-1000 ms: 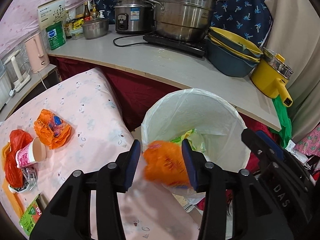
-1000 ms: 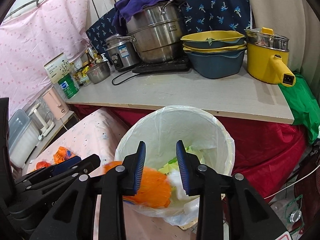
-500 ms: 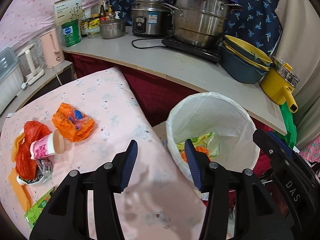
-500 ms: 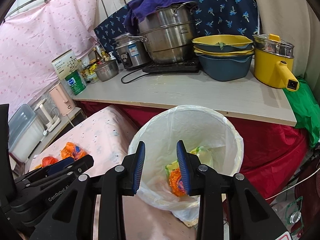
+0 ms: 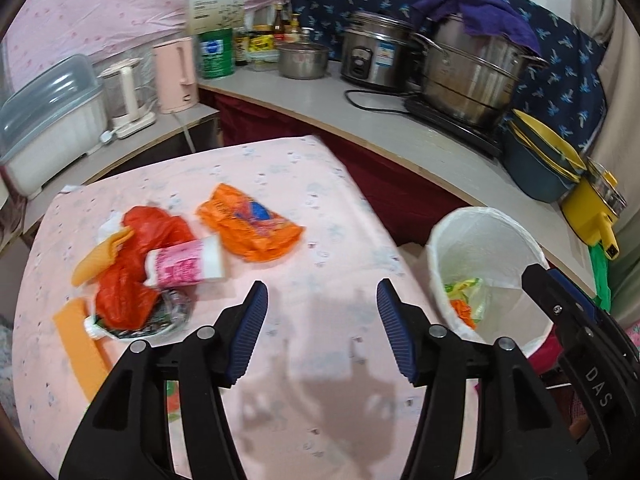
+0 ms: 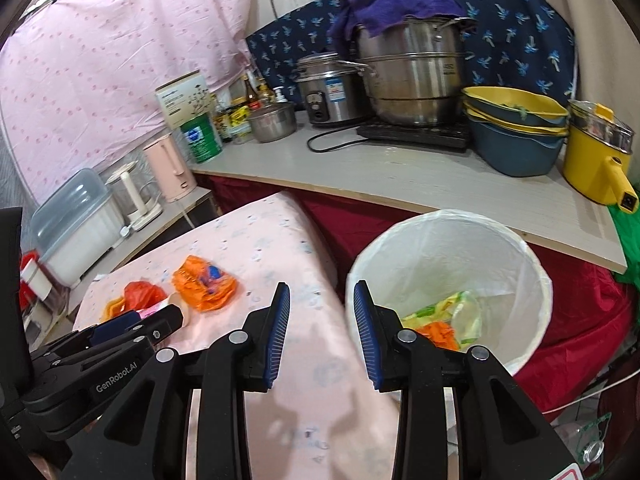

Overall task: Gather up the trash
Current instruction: 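Move both open tools back from the bin to the trash pile, then grasp the orange foam mesh sleeve with the left tool and lift it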

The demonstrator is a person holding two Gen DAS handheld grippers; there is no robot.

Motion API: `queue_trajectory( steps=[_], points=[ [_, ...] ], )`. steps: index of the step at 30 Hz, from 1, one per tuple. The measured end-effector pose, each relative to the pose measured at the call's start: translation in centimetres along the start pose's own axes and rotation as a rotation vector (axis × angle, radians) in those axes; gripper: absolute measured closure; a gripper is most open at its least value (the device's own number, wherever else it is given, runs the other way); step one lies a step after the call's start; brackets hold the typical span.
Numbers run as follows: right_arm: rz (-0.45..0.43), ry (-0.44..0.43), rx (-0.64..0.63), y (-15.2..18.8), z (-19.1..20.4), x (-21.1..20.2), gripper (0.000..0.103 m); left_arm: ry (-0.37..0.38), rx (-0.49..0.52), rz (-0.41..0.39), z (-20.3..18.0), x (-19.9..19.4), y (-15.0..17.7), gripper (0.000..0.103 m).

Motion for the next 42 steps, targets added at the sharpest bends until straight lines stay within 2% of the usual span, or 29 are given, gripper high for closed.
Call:
queue_trajectory(
  steps=[12,13,15,22,25,28,42],
  points=[
    [0.046,-0.099,-0.093,2.0,7.8,0.5,0.070,-0.130,-0.128,0.026,9.9,-1.7,2.1,0.048],
    [0.049,-0.106,-0.099,2.1,8.4,0.5,0.070,-0.139,-0.136,0.028,10.4,-1.8,2.2,0.047],
    [0.055,-0.118,-0.111,2.4,9.4,0.5,0.070,-0.162,-0.155,0.026,11.7,-2.2,2.6,0.038],
    [0.081,-0.151,-0.150,3.7,12.3,0.8,0.070,-0.220,-0.214,0.044,15.8,-2.6,4.1,0.036],
    [0.093,-0.161,-0.165,4.3,13.4,1.0,0.070,-0.237,-0.237,0.058,17.1,-2.5,4.7,0.035],
    [0.100,-0.169,-0.175,4.8,14.2,1.2,0.064,-0.263,-0.257,0.070,18.3,-2.5,5.4,0.024],
    [0.156,-0.186,-0.205,7.0,16.3,3.0,0.064,-0.329,-0.303,0.176,21.9,-0.2,8.8,0.018]
  ],
)
Point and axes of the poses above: each gripper's, at about its wrist camera, not at the fingertips, and x roughly the way its jaws point, z to its left, y to its underside, the point moved 5 cm from there along x, roughly the way its jaws point, and after that the axes turned 7 degrees about -z, right-handed, at the moved point
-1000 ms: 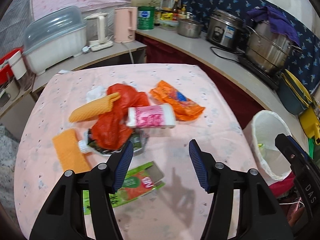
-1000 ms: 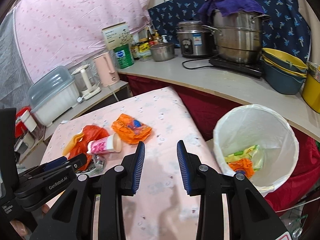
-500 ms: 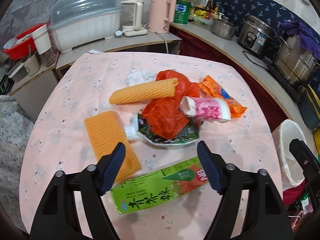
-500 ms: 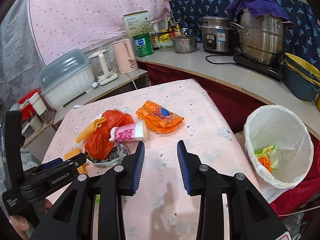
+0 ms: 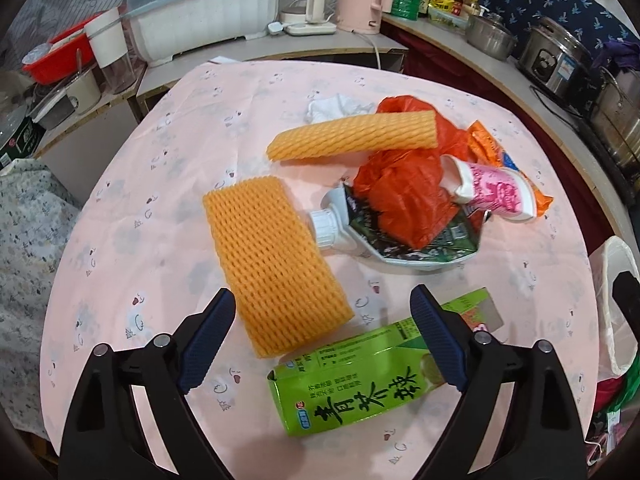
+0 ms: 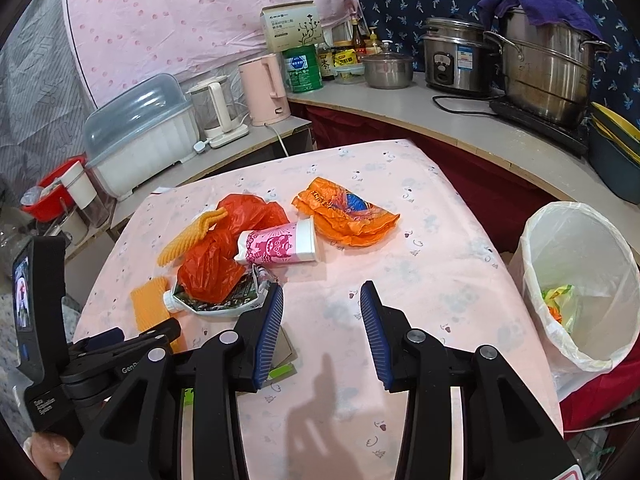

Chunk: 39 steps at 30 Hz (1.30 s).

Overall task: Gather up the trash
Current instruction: 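Grasp the orange foam mesh sleeve with the left tool and lift it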

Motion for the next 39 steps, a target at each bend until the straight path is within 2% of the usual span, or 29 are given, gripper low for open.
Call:
queue_trajectory(
  steps=[8,13,17,19,21,25,33,39],
  points=[
    [0.033,-0.002,-0.003,0.5,0.5,1.9,0.064,-0.014,-0.036,0.075,1.2,2.6,0.9,0.018],
    [0.054,-0.004,-0.006,0.9,1.0,3.2,0.064,0.006,-0.067,0.118,2.1,4.0,1.3,0.021],
    [0.067,-0.007,-0.012,1.1,1.5,3.9,0.064,0.016,-0.074,0.112,2.6,4.1,1.2,0.034],
    [0.071,-0.008,-0.014,1.1,1.6,4.2,0.064,0.032,-0.084,0.108,2.7,3.9,1.1,0.044],
    [0.074,-0.009,-0.016,1.1,1.8,4.4,0.064,0.047,-0.092,0.108,2.9,3.9,0.9,0.062],
    [0.073,-0.009,-0.019,1.0,2.1,4.6,0.064,0.073,-0.104,0.092,3.2,3.5,0.1,0.082],
    [0.047,0.017,-0.001,-0.4,1.0,4.9,0.064,0.073,-0.088,-0.016,3.1,0.3,-2.5,0.084],
    [0.024,0.048,0.050,-2.6,-1.5,6.6,0.064,0.108,-0.081,-0.087,2.2,-1.9,-5.2,0.084]
  ],
)
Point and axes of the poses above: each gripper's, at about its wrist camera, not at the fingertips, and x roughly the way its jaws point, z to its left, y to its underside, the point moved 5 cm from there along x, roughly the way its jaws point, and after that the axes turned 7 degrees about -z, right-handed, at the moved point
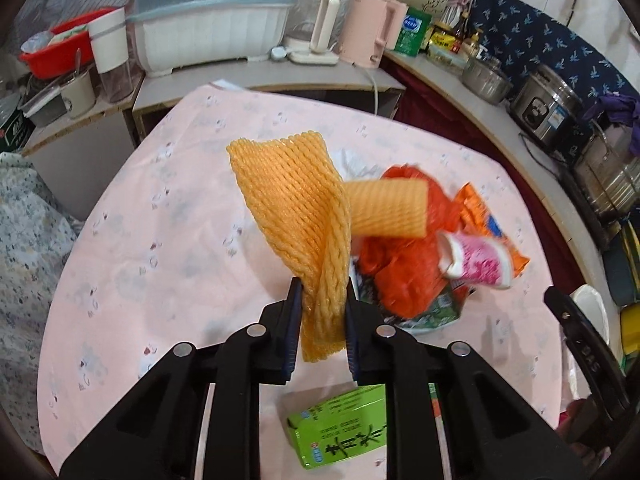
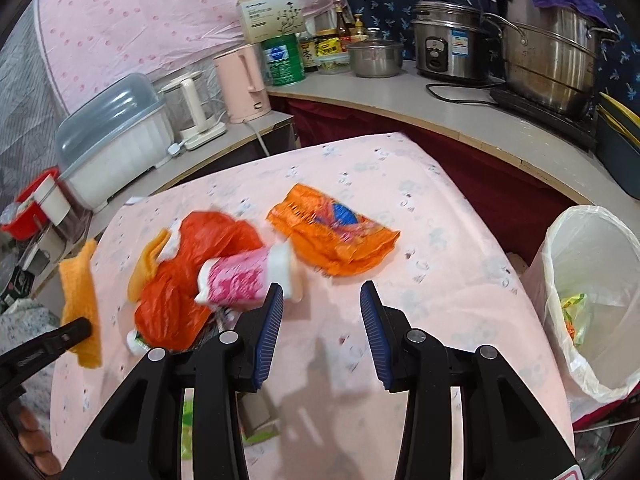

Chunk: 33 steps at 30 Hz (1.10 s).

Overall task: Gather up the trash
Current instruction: 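Grasp the orange foam mesh sleeve with the left tool and lift it, then grasp the orange snack wrapper with the right tool while the left tool holds the foam sleeve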

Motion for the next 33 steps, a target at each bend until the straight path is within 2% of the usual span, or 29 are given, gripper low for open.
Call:
queue_trajectory(
  steps=[5,10,20,24,27,33],
  points=[
    [0.001,0.012,0.031,-1.6,-1.2,2.5,0.064,0.037,0.019,-0.035,-2.3,-0.2,-2.0,0.084],
    [0.019,0.014,0.034,-2.4,-1.4,5.4,0.064,0.070,0.045,-0.034,-4.9,0.9,-3.0,0.084],
    [0.111,0.003,0.028,-0.7,-1.7,10.6,0.064,0.086,0.079,-0.003,-7.4,3.0,-2.4,0.084],
    [0.122,-0.003,0.044,0.0,-2.0,11.5,0.070,0.083,0.091,0.009,-7.8,3.5,-2.0,0.084],
    [0.123,-0.016,0.040,0.0,-1.9,11.5,0.086,0.081,0.097,0.014,-8.0,3.5,-1.7,0.084],
    [0.124,-0.017,0.020,0.3,-1.8,10.8,0.088,0.090,0.108,0.011,-8.6,2.8,-1.3,0.084]
  ],
)
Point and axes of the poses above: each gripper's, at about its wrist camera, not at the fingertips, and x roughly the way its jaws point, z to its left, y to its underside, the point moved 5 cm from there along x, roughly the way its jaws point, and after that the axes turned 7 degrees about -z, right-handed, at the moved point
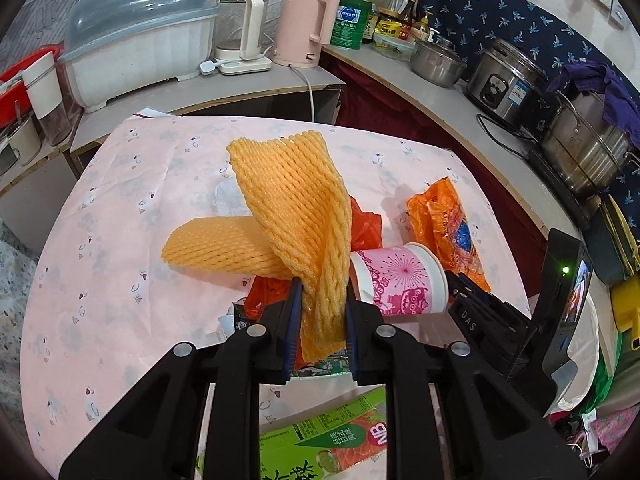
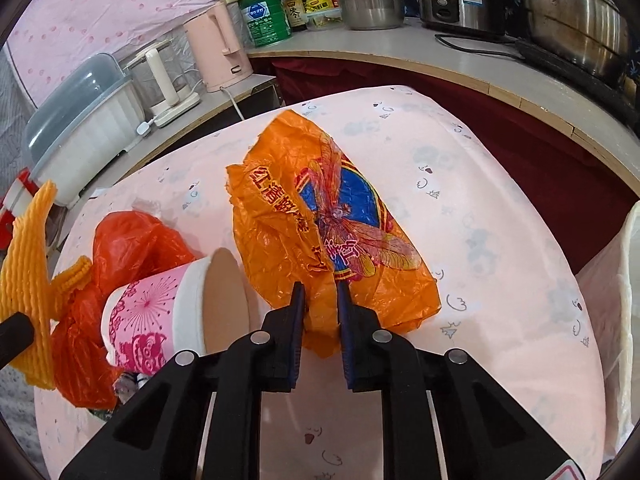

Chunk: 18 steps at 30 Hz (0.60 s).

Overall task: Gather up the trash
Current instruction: 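Grasp the orange snack wrapper with the right tool while the left tool holds the foam sleeve, then carry the snack wrapper with the right tool while the left tool carries the sleeve to the bin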

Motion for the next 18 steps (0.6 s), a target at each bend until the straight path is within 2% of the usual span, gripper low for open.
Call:
queue_trajectory(
  steps=[9,18],
  points=[
    [-0.060,-0.002,0.029,0.0,-1.5,-4.6,0.088,0.033,0.034,-0.019,-2.4,-2.1,0.4,0.084],
    [-0.158,0.018,0.055,-0.4,-4.3,-11.5,0.088,0.094,0.108,-0.048,-7.8,-5.2,1.6,0.084]
  ],
)
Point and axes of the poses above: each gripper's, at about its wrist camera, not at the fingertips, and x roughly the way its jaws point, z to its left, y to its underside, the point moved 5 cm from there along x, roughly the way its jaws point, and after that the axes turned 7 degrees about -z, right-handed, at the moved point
